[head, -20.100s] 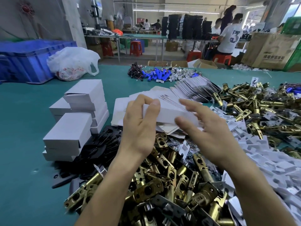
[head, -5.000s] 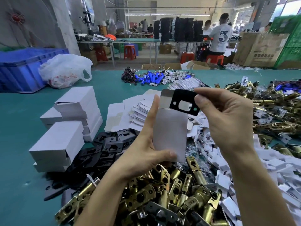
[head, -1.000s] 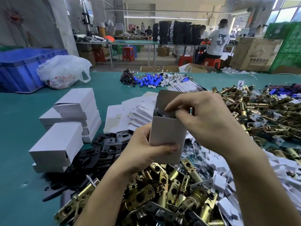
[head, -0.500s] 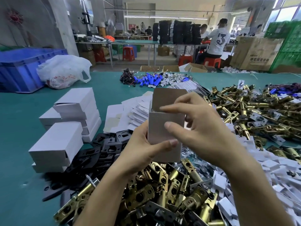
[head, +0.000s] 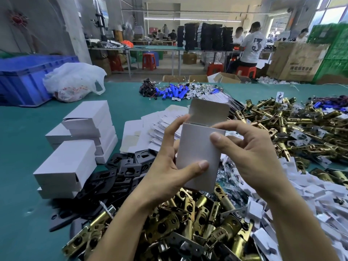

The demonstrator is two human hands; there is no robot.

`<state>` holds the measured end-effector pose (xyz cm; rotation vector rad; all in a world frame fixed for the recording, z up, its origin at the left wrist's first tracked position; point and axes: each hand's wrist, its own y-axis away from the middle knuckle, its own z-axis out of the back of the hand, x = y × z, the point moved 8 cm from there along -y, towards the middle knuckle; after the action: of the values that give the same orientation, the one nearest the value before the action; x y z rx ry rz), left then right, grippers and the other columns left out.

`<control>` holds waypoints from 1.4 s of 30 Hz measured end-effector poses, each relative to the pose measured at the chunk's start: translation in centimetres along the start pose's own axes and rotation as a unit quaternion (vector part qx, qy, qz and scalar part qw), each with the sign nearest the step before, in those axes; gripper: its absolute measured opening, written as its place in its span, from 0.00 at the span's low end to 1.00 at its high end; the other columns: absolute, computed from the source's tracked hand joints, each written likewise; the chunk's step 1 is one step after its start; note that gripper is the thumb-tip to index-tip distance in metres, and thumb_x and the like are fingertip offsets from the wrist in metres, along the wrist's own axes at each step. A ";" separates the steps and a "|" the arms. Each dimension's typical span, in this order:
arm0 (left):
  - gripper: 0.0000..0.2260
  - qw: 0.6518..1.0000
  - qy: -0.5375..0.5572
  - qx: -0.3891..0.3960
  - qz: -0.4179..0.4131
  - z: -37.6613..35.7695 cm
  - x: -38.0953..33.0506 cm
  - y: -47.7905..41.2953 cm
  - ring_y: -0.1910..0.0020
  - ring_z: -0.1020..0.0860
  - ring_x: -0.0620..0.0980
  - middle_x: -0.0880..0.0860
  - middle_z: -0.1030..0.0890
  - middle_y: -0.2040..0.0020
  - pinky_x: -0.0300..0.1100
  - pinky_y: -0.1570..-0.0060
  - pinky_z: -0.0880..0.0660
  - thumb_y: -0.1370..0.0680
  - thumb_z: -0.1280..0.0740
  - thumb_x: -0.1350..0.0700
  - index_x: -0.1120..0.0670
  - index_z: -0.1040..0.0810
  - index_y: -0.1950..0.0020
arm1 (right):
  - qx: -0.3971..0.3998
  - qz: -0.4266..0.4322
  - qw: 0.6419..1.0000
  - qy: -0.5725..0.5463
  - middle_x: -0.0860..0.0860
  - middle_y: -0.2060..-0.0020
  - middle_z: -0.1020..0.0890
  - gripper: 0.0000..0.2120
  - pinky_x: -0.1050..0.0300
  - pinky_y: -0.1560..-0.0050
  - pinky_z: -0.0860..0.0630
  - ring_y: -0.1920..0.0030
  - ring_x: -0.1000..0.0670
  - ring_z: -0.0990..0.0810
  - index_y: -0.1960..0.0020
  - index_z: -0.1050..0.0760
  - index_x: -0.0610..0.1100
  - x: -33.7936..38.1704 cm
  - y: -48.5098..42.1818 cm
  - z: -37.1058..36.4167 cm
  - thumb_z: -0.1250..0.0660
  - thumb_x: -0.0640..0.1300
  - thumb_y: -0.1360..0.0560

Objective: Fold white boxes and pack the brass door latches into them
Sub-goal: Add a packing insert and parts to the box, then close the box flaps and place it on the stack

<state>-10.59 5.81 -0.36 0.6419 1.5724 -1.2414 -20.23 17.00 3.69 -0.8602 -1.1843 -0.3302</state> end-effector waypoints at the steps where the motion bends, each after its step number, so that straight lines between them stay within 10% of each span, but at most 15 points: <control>1: 0.35 1.000 -0.001 0.005 0.002 0.0 0.1 0.0 0.48 0.15 0.53 0.50 0.17 0.42 0.45 0.54 0.18 0.25 0.25 0.59 0.28 0.37 0.31 | 0.005 0.002 1.000 0.001 0.39 0.62 0.15 0.12 0.46 0.60 0.18 0.59 0.41 0.15 0.49 0.20 0.46 0.0 -0.1 0.0 0.30 0.50 0.31; 14: 0.31 0.998 -0.015 0.031 0.053 -0.2 1.6 -0.1 0.53 0.15 0.51 0.48 0.15 0.48 0.43 0.57 0.18 0.25 0.24 0.58 0.28 0.36 0.38 | -0.029 0.091 0.991 -0.095 0.49 0.51 0.18 0.17 0.51 0.58 0.17 0.54 0.53 0.15 0.40 0.32 0.53 1.3 -0.5 0.2 0.31 0.46 0.26; 20: 0.32 0.998 -0.021 0.019 0.048 -0.3 1.6 -0.2 0.52 0.14 0.54 0.59 0.18 0.45 0.44 0.57 0.19 0.29 0.23 0.50 0.26 0.36 0.36 | -0.036 0.031 0.998 -0.039 0.51 0.60 0.14 0.08 0.58 0.63 0.21 0.59 0.55 0.18 0.52 0.16 0.49 0.1 -0.7 0.3 0.29 0.50 0.28; 42: 0.42 0.998 0.000 0.039 0.053 -0.6 1.4 0.3 0.45 0.15 0.52 0.52 0.19 0.38 0.44 0.53 0.18 0.24 0.26 0.61 0.22 0.42 0.28 | -0.011 -0.001 0.999 -0.042 0.49 0.61 0.14 0.08 0.58 0.58 0.20 0.59 0.54 0.16 0.58 0.16 0.46 -0.3 -0.8 0.8 0.26 0.48 0.35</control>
<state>-11.12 6.23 -1.75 0.7653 1.4772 -1.2278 -21.38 16.99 3.87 -0.8993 -1.2604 -0.3108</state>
